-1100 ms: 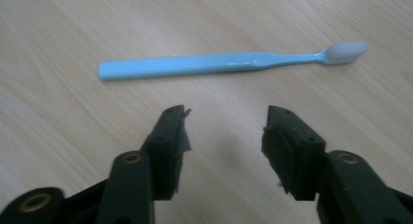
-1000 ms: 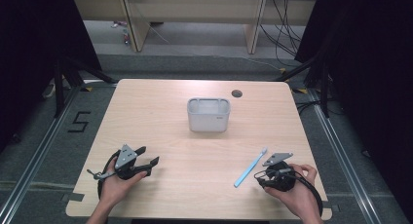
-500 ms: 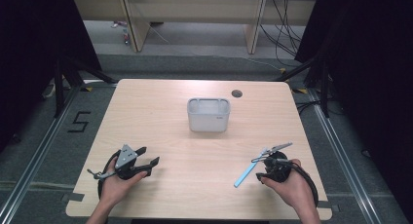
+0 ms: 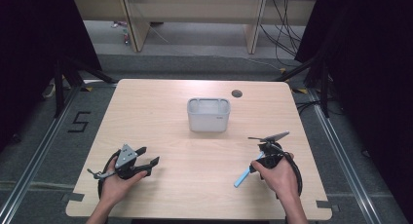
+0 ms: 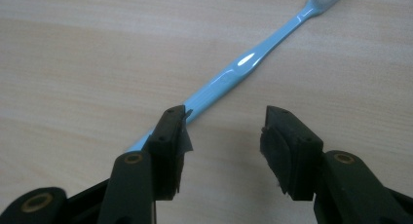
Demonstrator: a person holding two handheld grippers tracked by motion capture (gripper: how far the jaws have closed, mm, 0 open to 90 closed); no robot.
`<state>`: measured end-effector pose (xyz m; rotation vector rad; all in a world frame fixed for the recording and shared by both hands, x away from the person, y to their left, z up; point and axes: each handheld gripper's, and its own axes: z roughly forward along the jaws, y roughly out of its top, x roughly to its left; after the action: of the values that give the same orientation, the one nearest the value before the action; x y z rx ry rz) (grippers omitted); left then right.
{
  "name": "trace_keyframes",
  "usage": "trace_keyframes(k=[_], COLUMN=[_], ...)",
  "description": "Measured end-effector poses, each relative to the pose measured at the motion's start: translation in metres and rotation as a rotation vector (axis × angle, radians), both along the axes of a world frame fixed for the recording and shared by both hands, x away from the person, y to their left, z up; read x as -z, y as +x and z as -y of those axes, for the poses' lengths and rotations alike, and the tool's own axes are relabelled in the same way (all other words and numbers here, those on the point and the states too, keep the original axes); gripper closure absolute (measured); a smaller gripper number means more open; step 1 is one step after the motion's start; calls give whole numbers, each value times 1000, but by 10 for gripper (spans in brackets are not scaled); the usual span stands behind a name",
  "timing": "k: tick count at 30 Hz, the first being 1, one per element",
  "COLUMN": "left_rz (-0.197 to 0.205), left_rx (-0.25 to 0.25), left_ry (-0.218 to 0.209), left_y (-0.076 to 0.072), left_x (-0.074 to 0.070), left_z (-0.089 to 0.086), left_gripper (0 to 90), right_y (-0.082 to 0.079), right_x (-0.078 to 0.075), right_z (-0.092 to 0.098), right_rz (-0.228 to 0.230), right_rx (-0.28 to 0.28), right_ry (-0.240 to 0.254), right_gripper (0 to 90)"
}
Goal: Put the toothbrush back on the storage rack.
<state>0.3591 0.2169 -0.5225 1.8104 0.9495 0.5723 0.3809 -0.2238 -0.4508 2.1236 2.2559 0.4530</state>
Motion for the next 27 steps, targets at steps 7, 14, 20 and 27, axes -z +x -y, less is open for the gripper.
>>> trace_keyframes(k=[7, 14, 20, 27], left_rz=[-6, -4, -3, -4], left_rx=[-4, 3, 4, 5], left_ry=[12, 11, 12, 17], left_y=[-1, -1, -1, -1], left_x=[-1, 0, 0, 0], left_z=[1, 2, 2, 2], left_gripper=[333, 334, 334, 335], right_y=[10, 17, 21, 24], right_x=[5, 7, 10, 13], right_z=[-10, -20, -26, -27], right_rz=[-42, -83, -104, -116], right_rx=[84, 136, 165, 164], right_ry=[33, 18, 8, -28], right_gripper=[510, 501, 488, 486])
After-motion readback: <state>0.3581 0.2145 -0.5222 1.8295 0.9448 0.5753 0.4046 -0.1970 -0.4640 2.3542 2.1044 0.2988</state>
